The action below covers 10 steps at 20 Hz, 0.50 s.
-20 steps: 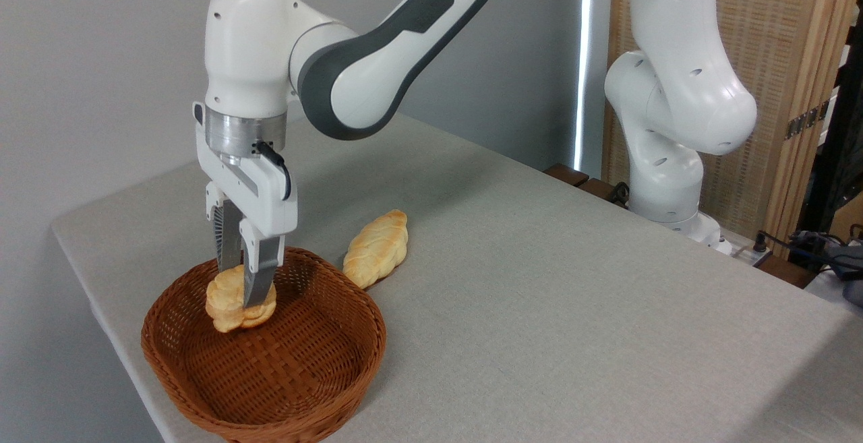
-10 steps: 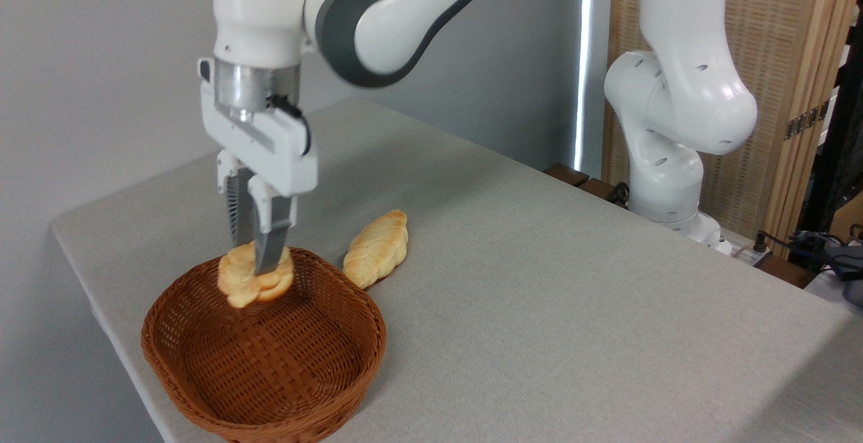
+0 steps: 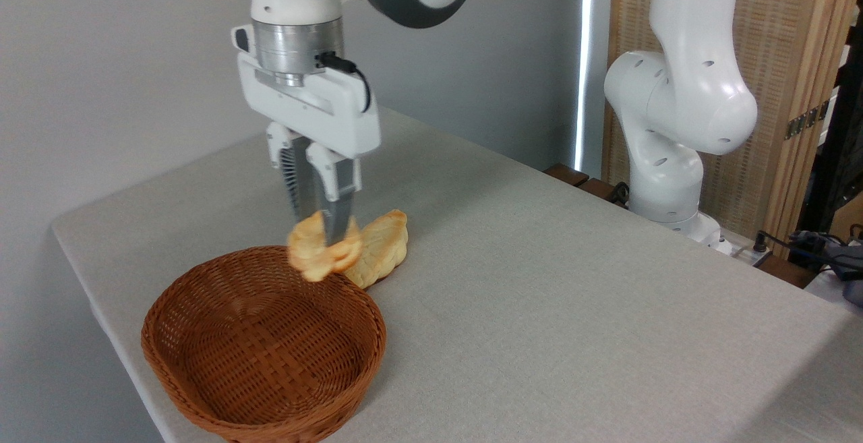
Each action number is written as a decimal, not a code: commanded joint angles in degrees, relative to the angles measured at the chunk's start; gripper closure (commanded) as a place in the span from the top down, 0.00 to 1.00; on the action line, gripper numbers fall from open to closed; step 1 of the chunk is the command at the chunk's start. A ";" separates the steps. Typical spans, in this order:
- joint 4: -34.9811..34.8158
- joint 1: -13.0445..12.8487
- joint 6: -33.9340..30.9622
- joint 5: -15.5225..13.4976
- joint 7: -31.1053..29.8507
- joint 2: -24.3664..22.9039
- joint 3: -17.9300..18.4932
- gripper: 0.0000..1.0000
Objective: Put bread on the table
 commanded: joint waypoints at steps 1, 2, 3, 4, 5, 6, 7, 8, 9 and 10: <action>-4.61 -0.28 -3.42 -0.70 1.15 -3.59 0.67 0.49; -5.14 -0.28 -3.69 -0.70 1.15 -3.86 0.76 0.50; -6.10 -0.28 -4.22 -0.70 1.07 -4.30 0.76 0.51; -6.64 -0.28 -4.57 -0.70 1.06 -4.30 0.76 0.52; -7.69 -0.28 -5.01 -0.70 1.06 -4.39 0.76 0.51; -8.39 -0.28 -5.19 -0.61 1.15 -4.47 0.76 0.51; -9.62 -0.28 -5.19 -0.27 1.24 -4.56 0.76 0.52; -10.15 -0.28 -5.19 -0.17 1.24 -4.56 0.76 0.52; -11.03 -0.28 -5.19 0.00 1.33 -4.48 0.76 0.54; -11.12 -0.37 -5.28 0.00 1.33 -4.48 0.76 0.57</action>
